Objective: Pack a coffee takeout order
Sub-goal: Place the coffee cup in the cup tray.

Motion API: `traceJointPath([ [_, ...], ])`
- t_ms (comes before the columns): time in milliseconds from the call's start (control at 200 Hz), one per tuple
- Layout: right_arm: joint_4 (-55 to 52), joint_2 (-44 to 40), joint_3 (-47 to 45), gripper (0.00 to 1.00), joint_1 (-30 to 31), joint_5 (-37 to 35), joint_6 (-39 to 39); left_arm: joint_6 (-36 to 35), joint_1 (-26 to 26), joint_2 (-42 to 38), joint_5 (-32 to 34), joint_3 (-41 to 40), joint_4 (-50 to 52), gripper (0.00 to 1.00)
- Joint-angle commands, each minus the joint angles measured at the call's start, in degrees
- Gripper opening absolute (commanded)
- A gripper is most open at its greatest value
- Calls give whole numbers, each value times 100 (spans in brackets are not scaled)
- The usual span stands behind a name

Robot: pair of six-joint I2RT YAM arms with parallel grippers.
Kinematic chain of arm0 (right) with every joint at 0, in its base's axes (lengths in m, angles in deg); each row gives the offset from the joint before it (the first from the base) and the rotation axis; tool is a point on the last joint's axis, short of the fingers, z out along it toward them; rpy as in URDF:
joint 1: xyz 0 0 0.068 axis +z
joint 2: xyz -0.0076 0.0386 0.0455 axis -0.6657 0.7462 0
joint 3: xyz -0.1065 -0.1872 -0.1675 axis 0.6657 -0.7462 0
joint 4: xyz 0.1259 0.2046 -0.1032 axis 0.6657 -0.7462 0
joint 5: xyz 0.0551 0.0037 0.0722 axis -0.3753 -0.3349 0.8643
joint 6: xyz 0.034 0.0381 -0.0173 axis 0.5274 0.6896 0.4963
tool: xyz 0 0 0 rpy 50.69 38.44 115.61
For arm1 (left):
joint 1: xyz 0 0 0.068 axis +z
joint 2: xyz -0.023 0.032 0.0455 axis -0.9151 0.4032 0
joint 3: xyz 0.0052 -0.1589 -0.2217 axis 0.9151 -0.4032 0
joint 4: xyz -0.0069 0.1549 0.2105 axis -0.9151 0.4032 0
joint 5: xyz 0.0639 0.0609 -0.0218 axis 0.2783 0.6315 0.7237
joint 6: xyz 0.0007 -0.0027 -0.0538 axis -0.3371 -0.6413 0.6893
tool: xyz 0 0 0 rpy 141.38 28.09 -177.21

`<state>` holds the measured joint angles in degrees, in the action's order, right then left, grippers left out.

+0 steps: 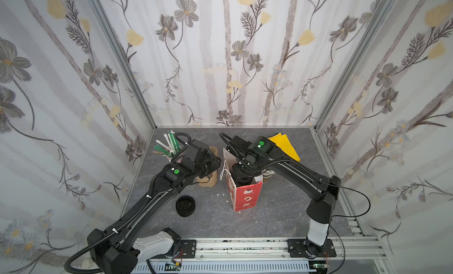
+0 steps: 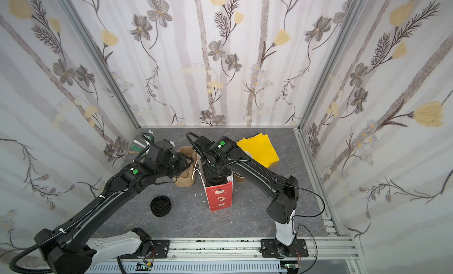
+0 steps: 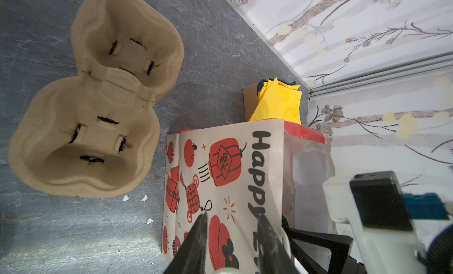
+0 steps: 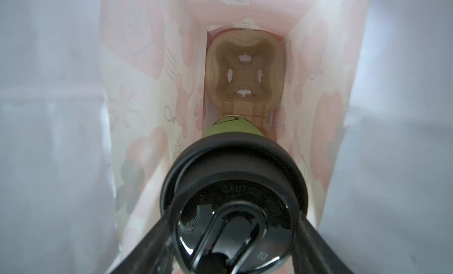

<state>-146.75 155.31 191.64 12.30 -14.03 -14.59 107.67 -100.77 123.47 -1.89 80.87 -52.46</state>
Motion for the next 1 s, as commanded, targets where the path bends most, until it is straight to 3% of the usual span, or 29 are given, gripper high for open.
traceJointPath([
  [0, 93, -71, -37, 58, 36, 135, 174, -3, 6, 12, -52, -27, -220, 35],
  [994, 298, 456, -439, 58, 45, 216, -41, 147, 127, -148, 210, -132, -251, 35],
])
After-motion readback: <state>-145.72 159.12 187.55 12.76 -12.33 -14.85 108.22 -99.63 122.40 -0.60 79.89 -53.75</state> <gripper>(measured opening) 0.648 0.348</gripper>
